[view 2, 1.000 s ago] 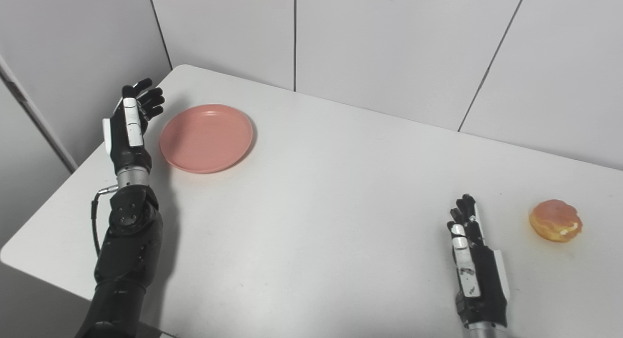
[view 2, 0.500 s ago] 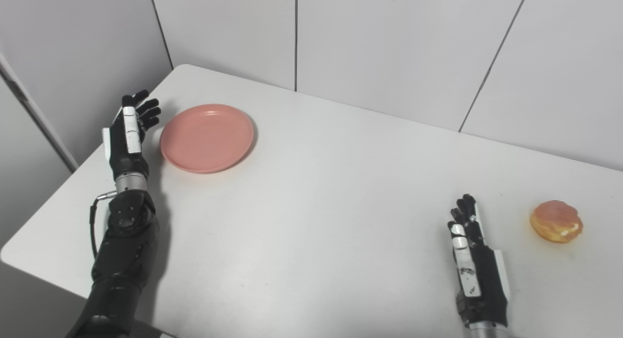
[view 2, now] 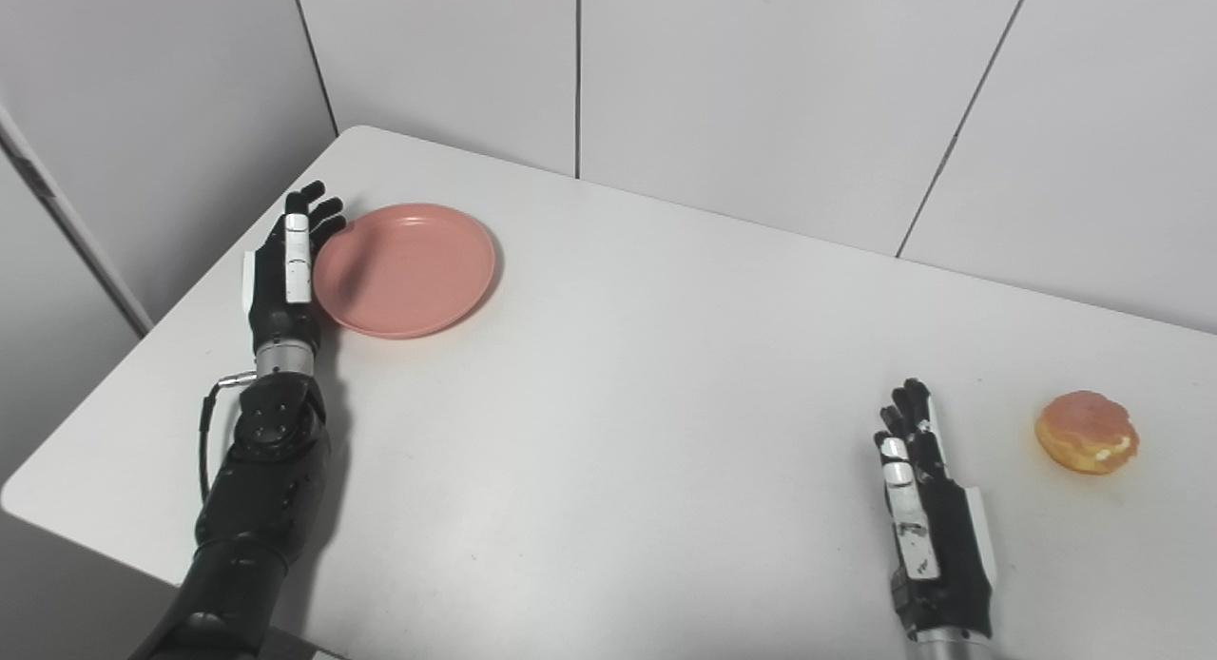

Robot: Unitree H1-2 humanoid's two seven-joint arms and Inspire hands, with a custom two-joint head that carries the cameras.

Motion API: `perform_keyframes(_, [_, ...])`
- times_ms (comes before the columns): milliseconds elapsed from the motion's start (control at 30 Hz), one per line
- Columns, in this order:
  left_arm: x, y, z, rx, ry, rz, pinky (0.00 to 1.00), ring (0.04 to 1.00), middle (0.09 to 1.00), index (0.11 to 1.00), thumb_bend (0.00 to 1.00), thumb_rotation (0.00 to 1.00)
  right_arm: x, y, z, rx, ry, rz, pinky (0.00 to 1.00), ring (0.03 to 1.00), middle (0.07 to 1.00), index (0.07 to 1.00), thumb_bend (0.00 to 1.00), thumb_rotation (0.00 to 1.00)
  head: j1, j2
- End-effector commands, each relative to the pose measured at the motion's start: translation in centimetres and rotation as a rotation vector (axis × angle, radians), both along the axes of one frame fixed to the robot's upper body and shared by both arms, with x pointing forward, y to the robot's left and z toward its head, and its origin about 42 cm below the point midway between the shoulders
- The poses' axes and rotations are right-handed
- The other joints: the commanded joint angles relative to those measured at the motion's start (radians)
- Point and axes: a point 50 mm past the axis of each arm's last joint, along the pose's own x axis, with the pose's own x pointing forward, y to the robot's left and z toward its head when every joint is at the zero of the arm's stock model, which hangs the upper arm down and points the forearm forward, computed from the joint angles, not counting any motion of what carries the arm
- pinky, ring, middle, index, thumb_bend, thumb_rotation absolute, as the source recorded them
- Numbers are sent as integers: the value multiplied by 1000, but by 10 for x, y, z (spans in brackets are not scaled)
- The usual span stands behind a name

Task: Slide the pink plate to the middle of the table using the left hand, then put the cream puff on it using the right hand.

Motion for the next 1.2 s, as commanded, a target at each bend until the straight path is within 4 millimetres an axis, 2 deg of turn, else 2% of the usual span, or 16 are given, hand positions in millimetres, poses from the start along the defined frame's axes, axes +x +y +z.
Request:
perform_keyframes(0, [9,0,14,47,-57,-20,872,793,772,782,718,1000,-3,-2,0,12,-27,3,1000,1000,1000,1000,591,841,1,1])
perform_keyframes(167, [11,-4,13,65,-31,-44,850,822,797,792,725,1000,-2,-2,1,13,-26,5,1000,1000,1000,1000,587,845,2,6])
perform_keyframes(400, [11,-6,14,63,-14,-57,874,843,815,801,738,1000,-1,-3,0,10,-26,4,1000,1000,1000,1000,599,846,1,7])
perform_keyframes(733, [13,-7,11,55,-20,-79,868,820,809,815,780,1000,0,-3,0,17,-20,6,1000,1000,1000,1000,604,842,1,7])
perform_keyframes(933, [13,-21,15,36,-32,-128,867,819,814,816,772,1000,0,-3,0,19,-19,2,1000,1000,1000,1000,604,837,1,7])
perform_keyframes(1167, [13,-53,19,33,-18,-209,860,820,812,800,761,1000,-1,-4,2,8,-22,5,1000,1000,1000,1000,608,850,-5,20])
